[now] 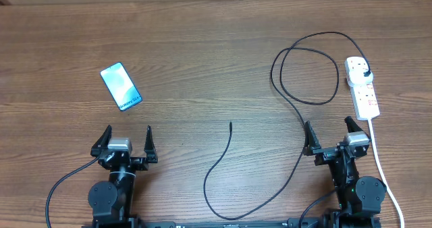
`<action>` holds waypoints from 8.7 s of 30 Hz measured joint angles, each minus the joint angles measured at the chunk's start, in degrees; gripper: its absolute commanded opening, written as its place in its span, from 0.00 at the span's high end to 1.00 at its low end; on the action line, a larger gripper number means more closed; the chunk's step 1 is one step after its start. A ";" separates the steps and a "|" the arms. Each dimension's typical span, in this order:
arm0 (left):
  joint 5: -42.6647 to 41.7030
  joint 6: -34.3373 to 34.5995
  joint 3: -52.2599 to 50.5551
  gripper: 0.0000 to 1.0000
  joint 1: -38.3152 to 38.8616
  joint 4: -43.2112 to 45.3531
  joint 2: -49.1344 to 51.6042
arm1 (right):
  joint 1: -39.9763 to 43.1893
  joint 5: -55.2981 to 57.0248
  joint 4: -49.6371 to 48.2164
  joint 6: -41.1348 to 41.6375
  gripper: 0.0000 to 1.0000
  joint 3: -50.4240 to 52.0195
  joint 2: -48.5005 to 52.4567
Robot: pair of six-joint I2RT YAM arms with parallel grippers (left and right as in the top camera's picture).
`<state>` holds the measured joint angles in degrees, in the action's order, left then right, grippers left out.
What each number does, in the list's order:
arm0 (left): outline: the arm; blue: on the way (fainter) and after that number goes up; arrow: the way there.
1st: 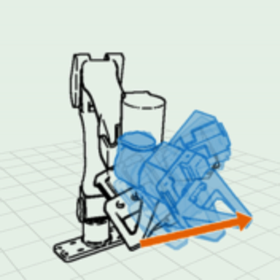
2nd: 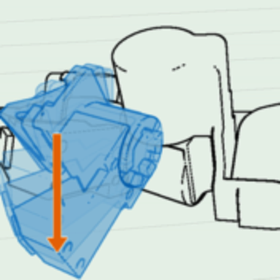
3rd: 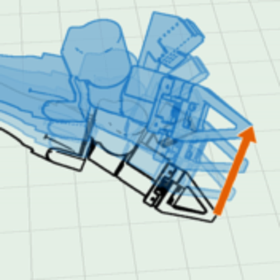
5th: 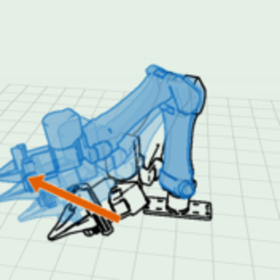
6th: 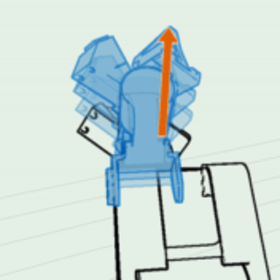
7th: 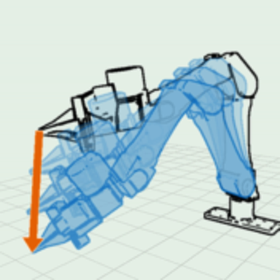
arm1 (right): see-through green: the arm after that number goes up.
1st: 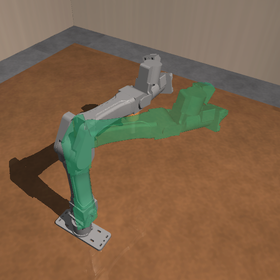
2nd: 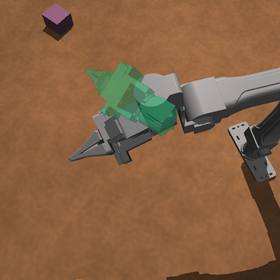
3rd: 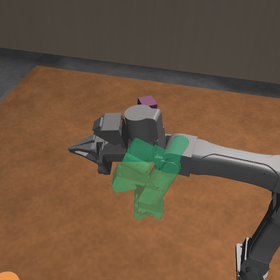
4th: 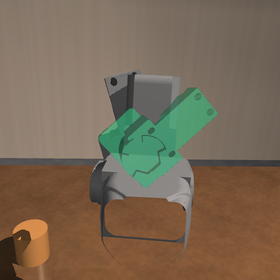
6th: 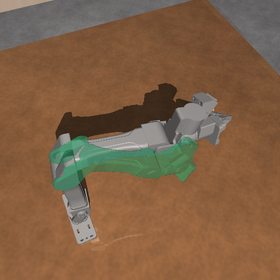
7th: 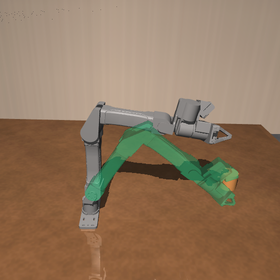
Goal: Plug charger to phone and switch on socket
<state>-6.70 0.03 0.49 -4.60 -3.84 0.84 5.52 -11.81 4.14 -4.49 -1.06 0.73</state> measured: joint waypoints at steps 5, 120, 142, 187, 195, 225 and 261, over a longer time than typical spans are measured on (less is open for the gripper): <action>0.00 0.00 0.00 0.01 0.00 0.00 0.00 | 0.02 0.00 -0.02 -0.02 0.00 0.00 0.00; 0.00 0.00 0.00 0.00 0.00 0.00 0.00 | 0.00 0.00 0.02 -0.02 0.00 0.00 0.00; 0.00 0.00 0.00 0.00 0.00 0.00 0.00 | 0.02 0.00 -0.02 -0.02 0.00 0.00 0.00; 1.99 0.44 5.51 0.01 0.00 -6.95 0.02 | 0.00 0.00 -0.02 0.00 0.00 0.00 0.00; 4.00 0.44 11.21 0.00 0.00 -9.79 0.17 | 0.00 0.02 -0.02 0.00 0.00 0.00 0.00; 6.62 3.02 58.66 0.01 0.00 -37.20 54.71 | 0.00 -0.02 -0.09 0.00 0.00 0.00 0.00; 3.10 8.63 84.30 0.00 0.00 -62.53 84.80 | 0.00 0.00 -0.07 -0.02 0.00 0.00 0.00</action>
<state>-3.60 8.67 84.79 -4.60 -66.37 85.65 5.52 -11.81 4.08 -4.51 -1.06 0.73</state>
